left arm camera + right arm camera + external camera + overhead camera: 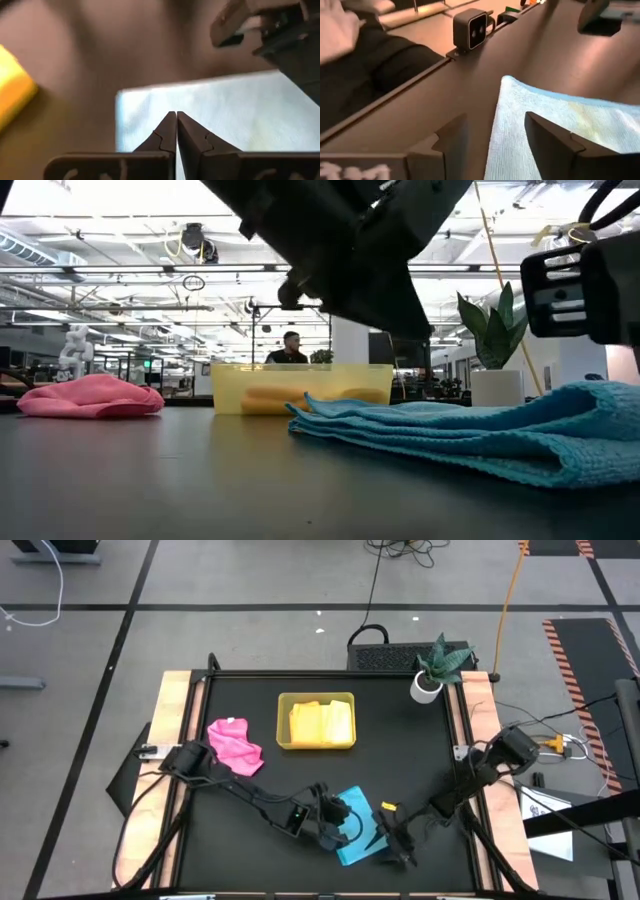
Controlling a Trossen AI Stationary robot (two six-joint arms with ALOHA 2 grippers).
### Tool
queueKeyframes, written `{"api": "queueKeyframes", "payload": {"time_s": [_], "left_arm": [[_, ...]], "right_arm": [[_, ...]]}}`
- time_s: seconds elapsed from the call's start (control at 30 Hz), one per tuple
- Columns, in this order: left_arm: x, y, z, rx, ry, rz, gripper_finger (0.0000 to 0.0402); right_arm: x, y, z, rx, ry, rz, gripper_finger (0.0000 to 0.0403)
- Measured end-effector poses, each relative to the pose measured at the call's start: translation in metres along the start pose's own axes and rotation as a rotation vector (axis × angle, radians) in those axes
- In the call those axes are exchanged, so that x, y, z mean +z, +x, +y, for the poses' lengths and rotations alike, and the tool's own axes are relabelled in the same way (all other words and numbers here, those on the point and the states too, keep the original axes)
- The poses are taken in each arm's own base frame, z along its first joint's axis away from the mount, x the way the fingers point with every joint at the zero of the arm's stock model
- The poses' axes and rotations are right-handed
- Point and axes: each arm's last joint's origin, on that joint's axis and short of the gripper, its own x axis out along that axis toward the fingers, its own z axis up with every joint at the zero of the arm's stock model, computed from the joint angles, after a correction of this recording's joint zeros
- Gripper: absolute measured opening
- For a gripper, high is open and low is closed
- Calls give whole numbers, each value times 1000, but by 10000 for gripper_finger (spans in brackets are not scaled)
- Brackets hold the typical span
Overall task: Fold microfiber towels
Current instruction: Fold the blue microfiber cloth
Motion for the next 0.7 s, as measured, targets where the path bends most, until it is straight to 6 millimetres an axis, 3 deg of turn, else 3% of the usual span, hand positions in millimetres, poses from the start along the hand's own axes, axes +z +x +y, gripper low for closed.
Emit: {"api": "queueKeyframes", "payload": {"time_s": [0.17,0.33,0.53,0.7], "left_arm": [[-11,0,4,24,-37,94,5],[-24,3,11,87,-58,113,19],[-39,2,13,94,-82,155,3],[-45,-5,7,85,-79,180,17]], "right_arm": [[-1,22,2,-26,-76,80,196],[-4,33,1,-68,-113,138,175],[-6,33,1,-96,-118,157,113],[-4,32,1,-94,-120,158,48]]}}
